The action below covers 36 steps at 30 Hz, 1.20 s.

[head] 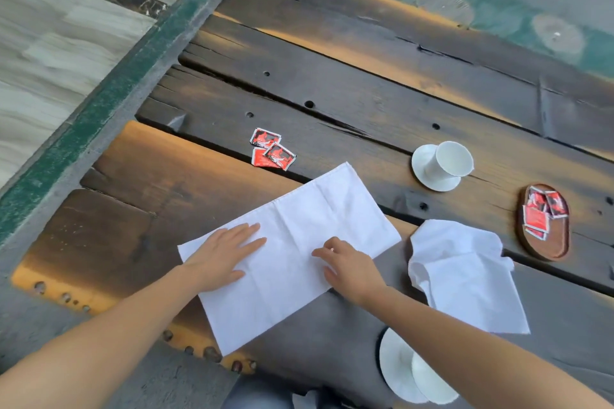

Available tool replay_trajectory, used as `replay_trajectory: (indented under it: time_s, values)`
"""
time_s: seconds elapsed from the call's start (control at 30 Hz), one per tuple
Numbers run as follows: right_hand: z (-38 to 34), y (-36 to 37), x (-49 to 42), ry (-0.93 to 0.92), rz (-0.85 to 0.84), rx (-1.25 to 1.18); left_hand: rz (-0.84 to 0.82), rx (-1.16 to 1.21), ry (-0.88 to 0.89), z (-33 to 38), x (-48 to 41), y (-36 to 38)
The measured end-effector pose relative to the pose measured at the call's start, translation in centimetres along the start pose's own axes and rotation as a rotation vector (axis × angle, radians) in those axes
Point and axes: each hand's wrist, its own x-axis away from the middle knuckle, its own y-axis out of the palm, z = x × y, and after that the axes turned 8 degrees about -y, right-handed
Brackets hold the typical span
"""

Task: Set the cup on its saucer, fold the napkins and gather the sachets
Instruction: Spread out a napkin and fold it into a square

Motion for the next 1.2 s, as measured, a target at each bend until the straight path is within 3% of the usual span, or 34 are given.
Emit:
replay_trajectory:
  time_s: [0.17, 0.5, 0.73, 0.87, 1.2]
  values:
    - [0.0, 1.9, 1.7, -0.07, -0.056, 0.092, 0.012, -0.03, -0.024, 0.7, -0.2, -0.1]
    - [3.6, 0.1, 1.4, 0.022, 0.06, 0.219, 0.0, -0.065, -0.04, 4.6, -0.9, -2.1]
    - [5.3, -1.6, 1.0, 0.193, -0.118, 0.147, -0.044, -0.094, 0.006, 6.3, -2.2, -2.5]
    - [6.2, -2.2, 1.3, 0.197, -0.228, 0.159, -0.061, -0.089, -0.018, 7.0, -3.0, -2.7]
    - [7.9, -3.9, -0.2, 0.202, -0.265, 0.158, -0.065, -0.042, -0.084, 8.0, -5.2, -4.5]
